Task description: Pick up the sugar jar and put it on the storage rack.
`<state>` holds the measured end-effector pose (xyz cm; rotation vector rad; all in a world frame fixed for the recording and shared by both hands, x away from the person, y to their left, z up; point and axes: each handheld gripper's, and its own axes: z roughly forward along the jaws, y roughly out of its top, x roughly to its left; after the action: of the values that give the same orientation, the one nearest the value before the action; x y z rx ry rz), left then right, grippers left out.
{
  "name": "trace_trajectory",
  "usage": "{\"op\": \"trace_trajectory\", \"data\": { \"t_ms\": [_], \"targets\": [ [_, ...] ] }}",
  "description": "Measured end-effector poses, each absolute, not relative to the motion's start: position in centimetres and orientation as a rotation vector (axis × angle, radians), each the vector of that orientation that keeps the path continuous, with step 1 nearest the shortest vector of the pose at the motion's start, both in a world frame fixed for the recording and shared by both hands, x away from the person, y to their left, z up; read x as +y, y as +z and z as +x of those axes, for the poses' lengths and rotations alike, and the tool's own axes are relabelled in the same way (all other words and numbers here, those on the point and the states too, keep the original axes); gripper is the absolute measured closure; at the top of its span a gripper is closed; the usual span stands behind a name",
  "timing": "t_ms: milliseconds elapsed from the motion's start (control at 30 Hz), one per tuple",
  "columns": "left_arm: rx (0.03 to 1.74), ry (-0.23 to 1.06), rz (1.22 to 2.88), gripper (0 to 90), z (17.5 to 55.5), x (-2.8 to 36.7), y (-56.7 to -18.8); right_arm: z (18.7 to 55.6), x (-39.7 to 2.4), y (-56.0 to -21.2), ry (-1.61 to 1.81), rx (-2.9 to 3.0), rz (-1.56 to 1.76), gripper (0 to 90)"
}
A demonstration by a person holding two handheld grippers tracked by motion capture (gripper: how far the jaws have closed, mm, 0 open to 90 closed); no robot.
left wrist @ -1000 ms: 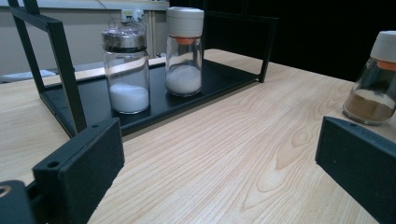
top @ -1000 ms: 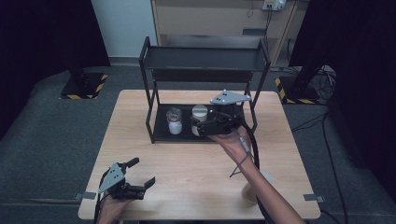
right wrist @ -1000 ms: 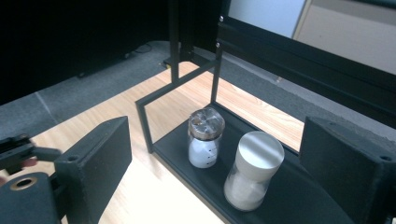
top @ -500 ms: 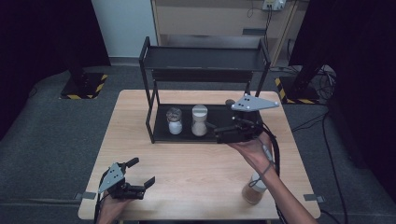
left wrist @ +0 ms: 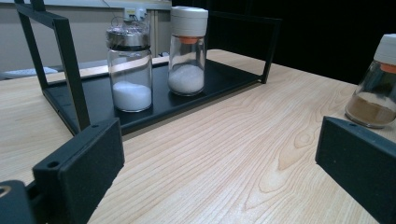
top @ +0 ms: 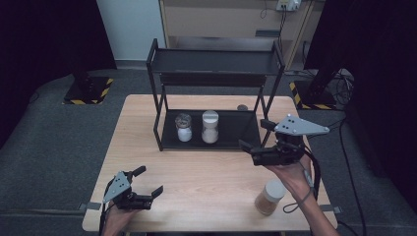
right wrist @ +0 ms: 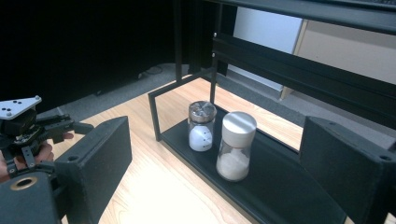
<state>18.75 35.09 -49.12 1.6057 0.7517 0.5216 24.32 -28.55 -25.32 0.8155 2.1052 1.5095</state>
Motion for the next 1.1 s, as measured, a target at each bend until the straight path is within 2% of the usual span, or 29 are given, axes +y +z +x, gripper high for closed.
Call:
{"op": "trace_trajectory", "data": {
  "t_ms": [667, 1100],
  "targets": [
    [0.750, 0.518, 1.605, 0.0, 18.8, 35.1, -49.1, 20.0, -35.9, -30.4, 1.564, 1.991, 0.854, 10.3],
    [0.749, 0.520, 1.603, 0.0, 18.8, 35.2, -49.1, 17.7, -38.3, -33.8, 1.496, 1.966, 0.872, 10.4]
  ]
}}
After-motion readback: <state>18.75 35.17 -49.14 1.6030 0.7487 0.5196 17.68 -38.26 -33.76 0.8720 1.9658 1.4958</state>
